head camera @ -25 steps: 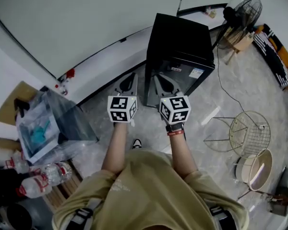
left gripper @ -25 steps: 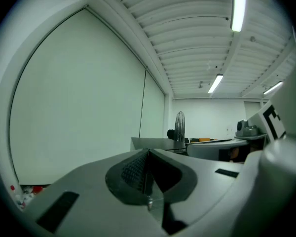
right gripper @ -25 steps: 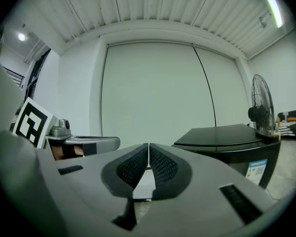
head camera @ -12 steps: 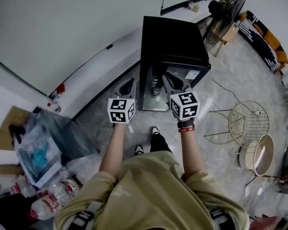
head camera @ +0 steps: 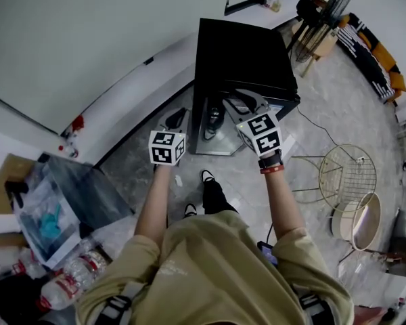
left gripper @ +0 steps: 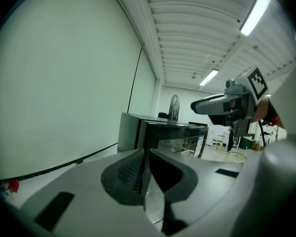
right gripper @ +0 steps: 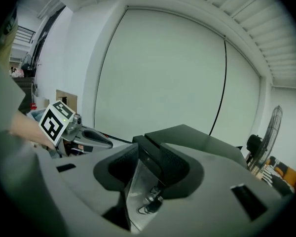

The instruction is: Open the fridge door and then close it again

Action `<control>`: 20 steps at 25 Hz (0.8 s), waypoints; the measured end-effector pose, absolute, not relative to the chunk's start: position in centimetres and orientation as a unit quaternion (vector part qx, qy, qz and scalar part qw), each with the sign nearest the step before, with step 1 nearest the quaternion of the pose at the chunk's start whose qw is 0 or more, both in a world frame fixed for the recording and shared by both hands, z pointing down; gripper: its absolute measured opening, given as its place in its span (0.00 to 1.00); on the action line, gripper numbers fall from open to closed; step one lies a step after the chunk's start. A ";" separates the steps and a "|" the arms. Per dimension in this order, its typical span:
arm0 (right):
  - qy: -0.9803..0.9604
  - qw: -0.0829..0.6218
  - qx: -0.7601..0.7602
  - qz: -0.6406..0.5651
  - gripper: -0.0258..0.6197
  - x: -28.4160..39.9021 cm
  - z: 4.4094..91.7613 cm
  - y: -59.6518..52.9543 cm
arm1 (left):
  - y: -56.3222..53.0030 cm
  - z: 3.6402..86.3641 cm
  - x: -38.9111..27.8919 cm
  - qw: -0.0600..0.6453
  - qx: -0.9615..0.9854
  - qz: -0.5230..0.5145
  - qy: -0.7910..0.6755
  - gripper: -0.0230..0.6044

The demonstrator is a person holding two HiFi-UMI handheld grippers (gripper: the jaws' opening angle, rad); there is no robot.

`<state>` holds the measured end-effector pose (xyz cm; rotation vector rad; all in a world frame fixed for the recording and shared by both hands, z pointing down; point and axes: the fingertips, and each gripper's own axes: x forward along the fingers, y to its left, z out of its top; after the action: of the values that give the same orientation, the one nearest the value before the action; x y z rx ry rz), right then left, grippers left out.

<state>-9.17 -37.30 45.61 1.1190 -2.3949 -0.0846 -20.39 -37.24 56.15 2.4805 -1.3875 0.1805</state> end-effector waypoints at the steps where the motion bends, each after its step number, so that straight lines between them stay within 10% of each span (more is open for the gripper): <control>1: -0.878 0.256 0.404 -0.037 0.28 -9.2 45.8 -37.8 | -37.6 56.7 -20.5 0.151 0.861 0.066 -0.481 0.08; 20: -0.860 0.423 0.263 -0.110 0.46 -10.7 51.1 -42.6 | -41.0 69.3 -18.4 0.241 0.862 0.172 -0.410 0.38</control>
<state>-10.73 -42.60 51.07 0.6583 -2.1536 -0.2746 -18.40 -41.01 69.29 2.3586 -1.1222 0.4704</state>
